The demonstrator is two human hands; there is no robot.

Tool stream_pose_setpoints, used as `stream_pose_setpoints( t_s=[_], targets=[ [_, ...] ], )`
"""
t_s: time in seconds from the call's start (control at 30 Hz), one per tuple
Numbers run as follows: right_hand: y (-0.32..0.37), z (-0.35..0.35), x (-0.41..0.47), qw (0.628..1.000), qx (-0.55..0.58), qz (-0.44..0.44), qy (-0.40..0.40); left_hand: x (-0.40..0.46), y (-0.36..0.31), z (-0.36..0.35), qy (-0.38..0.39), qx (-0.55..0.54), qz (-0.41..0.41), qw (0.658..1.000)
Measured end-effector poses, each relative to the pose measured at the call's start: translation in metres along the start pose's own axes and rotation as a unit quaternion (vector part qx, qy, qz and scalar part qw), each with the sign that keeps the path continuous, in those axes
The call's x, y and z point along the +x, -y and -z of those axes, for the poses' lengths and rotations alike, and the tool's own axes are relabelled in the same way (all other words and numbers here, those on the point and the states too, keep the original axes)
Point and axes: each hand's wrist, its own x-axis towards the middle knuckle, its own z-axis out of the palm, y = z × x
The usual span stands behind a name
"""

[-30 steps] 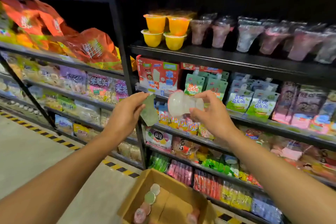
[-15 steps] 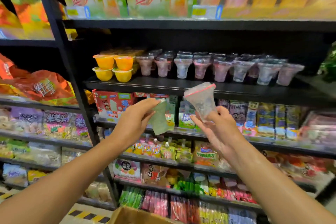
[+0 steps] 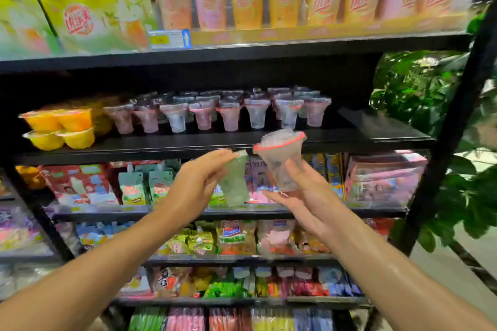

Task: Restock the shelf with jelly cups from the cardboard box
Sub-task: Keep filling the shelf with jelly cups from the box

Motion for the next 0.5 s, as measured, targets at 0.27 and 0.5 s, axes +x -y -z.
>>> stream_pose_setpoints(
  t_s=[0.27, 0.5],
  targets=[
    [0.057, 0.076, -0.011, 0.996, -0.072, 0.047, -0.032, 0.048, -0.051, -0.064, 0.005, -0.062, 0.047, 0.997],
    [0.091, 0.116, 0.014, 0.986, -0.096, 0.112, -0.081, 0.101, -0.062, -0.097, -0.003, -0.066, 0.003, 0.998]
  ],
)
